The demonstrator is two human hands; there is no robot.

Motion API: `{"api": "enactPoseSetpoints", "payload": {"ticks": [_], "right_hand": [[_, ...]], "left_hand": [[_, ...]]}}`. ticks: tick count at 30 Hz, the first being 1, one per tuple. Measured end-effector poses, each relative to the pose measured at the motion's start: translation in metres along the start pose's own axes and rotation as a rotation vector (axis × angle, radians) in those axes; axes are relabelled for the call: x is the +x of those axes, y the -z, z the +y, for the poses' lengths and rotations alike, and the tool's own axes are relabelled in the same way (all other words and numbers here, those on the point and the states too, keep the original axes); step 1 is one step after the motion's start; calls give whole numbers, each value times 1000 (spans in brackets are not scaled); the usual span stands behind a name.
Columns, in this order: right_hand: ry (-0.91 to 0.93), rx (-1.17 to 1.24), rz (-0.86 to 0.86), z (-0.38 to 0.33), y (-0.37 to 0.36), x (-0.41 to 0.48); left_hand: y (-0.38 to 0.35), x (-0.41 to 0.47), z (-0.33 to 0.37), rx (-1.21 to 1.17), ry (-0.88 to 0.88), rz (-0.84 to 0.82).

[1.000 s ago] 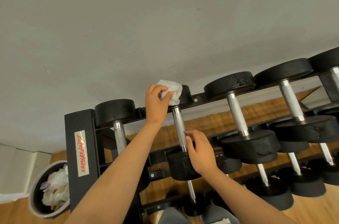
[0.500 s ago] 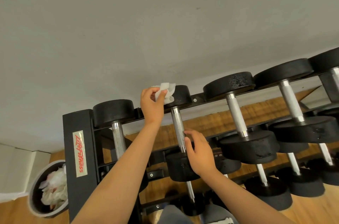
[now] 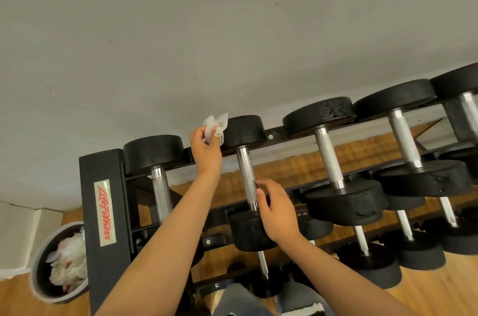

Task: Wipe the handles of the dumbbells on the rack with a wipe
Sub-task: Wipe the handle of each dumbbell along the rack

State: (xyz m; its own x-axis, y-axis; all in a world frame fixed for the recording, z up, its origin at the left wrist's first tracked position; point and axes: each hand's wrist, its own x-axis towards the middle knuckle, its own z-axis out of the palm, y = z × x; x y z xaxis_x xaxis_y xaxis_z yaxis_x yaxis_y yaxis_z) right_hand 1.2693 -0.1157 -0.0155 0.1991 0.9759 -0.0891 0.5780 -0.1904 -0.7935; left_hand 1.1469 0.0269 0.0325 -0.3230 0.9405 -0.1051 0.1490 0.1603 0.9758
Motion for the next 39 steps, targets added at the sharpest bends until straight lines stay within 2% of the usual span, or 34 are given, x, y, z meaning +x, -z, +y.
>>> {"api": "enactPoseSetpoints", "payload": {"ticks": [6,13,20,25,39], "right_hand": [[17,-14,-2,-1,0,0],[-3,-11,-12,-2,1,0],[-25,-16,-12,-2,0,0],[-40,-4,-9,-2,0,0],[-71,-3,0,-4,0,-1]], "left_hand": [[5,-22,-21,-49,35,21],[6,7,-10,-54,115,32],[15,-10,-34,-27,172,-58],[14,13,-37,67,176,-136],[21,23,-44,67,201,-268]]}}
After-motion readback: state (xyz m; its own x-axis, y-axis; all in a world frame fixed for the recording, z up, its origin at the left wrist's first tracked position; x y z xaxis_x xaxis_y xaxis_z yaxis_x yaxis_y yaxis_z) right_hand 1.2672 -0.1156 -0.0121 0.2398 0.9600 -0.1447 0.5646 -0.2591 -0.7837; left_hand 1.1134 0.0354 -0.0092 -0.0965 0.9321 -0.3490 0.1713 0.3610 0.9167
